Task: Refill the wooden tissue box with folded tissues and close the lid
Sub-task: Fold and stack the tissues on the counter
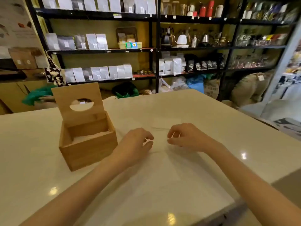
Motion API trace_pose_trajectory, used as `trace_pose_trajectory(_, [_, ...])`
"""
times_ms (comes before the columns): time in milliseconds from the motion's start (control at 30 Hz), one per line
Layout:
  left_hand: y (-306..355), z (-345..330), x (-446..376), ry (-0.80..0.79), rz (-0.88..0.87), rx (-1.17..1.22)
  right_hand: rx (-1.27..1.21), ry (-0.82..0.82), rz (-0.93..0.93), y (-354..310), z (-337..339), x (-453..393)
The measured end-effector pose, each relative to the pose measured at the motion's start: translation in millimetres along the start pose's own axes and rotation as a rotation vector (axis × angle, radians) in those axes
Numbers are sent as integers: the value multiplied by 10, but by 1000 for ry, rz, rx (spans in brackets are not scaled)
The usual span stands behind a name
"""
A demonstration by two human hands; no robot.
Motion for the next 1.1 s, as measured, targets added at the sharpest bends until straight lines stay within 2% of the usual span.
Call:
trace_pose_trajectory(67, [-69, -21, 75, 75, 0, -39, 50, 106, 27, -41, -19, 41])
trace_pose_trajectory(133, [-141, -100, 218, 92, -53, -65, 38, 147, 73, -85, -108, 115])
trace_pose_trajectory(267, [-241, -106, 468, 153, -141, -200, 85, 113, 170, -158, -263, 246])
trace_pose_trajectory(367, [-366, -115, 575, 163, -105, -238, 176, 100, 228, -211, -365, 284])
trace_pose_trajectory(700, [-452, -90, 559, 162, -67, 14, 195, 144, 296, -274, -446, 309])
trace_pose_trajectory(767, [-444, -77, 563, 144, -66, 56, 85, 145, 280, -280, -438, 309])
trace_pose_trajectory(867, [-480, 1, 562, 123, 11, 208, -297, 205, 222, -279, -381, 315])
trace_pose_trajectory(933, [-518, 50, 555, 65, 66, 268, -427, 217, 195, -292, -374, 325])
trace_pose_trajectory(1000, [-540, 51, 570, -22, 66, 184, -348, 172, 184, -312, -411, 323])
trace_pose_trajectory(1100, [-508, 40, 613, -41, 8, -27, -71, 99, 216, -347, -493, 319])
Point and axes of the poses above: each hand's wrist, its own x-axis away from the middle knuckle, its own z-axis out of the back of the hand, y = z × x, the point moved 6 cm from there along -x, towards the middle knuckle, and after that the axes turned 5 degrees about z, right-handed, at the moved point
